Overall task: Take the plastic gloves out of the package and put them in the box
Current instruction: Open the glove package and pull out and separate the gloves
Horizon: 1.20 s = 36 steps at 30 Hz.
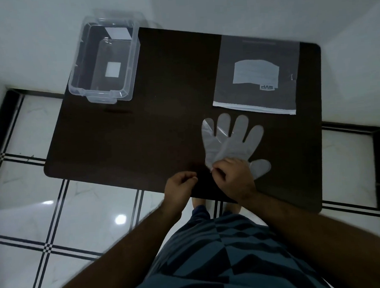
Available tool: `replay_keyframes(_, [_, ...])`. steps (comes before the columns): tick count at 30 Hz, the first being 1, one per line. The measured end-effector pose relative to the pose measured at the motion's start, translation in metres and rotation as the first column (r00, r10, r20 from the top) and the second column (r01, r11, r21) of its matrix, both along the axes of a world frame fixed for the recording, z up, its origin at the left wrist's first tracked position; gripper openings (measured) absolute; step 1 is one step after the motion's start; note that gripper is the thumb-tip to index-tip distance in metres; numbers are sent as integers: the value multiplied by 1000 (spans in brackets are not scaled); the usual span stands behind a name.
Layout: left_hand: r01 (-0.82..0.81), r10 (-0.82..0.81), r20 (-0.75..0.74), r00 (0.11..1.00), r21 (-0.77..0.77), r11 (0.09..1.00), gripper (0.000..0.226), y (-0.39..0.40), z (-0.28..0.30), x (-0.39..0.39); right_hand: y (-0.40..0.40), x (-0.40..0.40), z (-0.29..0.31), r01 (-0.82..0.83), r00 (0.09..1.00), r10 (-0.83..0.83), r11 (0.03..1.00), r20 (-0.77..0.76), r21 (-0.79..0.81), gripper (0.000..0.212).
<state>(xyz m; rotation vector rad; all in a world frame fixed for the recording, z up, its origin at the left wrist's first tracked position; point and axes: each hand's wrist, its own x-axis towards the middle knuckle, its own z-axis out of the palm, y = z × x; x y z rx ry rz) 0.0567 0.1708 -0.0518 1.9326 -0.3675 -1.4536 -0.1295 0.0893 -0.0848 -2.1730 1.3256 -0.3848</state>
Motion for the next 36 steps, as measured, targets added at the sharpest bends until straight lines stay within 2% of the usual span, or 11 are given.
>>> replay_keyframes(6, [-156, 166, -277, 946, 58, 986, 13, -32, 3, -24, 0, -4, 13, -19, 995, 12, 997, 98, 70, 20])
replay_keyframes(12, [-257, 277, -285, 918, 108, 960, 11, -46, 2, -36, 5, -4, 20, 8, 987, -25, 994, 157, 105, 29])
replay_keyframes(20, [-214, 225, -193, 955, 77, 974, 11, -42, 2, -39, 13, -4, 20, 127, 976, -159, 971, 152, 200, 12])
replay_keyframes(26, [-119, 118, 12, 993, 46, 992, 18, -34, -5, -28, 10, -9, 23, 272, 923, -335, 916, 189, 294, 10])
replay_keyframes(28, [2, -3, 151, 988, 10, 1000, 21, -31, -7, -24, 9, -12, 26, 299, 907, -373, 898, 197, 324, 8])
replay_keyframes(29, [135, -126, 286, 950, -14, 991, 24, -29, -5, -22, 8, -14, 27, 308, 900, -388, 889, 199, 339, 9])
replay_keyframes(30, [299, -257, 451, 855, -23, 954, 29, -26, -1, -22, 8, -16, 27, 313, 897, -395, 884, 196, 348, 10])
replay_keyframes(32, [620, -381, 758, 529, -39, 783, 37, -21, 4, -23, 9, -19, 30, 317, 900, -395, 883, 183, 346, 11])
replay_keyframes(33, [747, -387, 845, 370, -23, 665, 38, -20, 5, -23, 9, -20, 31, 321, 901, -395, 885, 181, 338, 10])
replay_keyframes(34, [833, -395, 883, 252, 10, 554, 40, -20, 6, -23, 8, -20, 32, 327, 899, -400, 885, 179, 333, 10])
replay_keyframes(36, [907, -457, 882, 114, 95, 410, 49, -22, -3, -23, 7, -22, 36, 349, 892, -419, 876, 167, 334, 9])
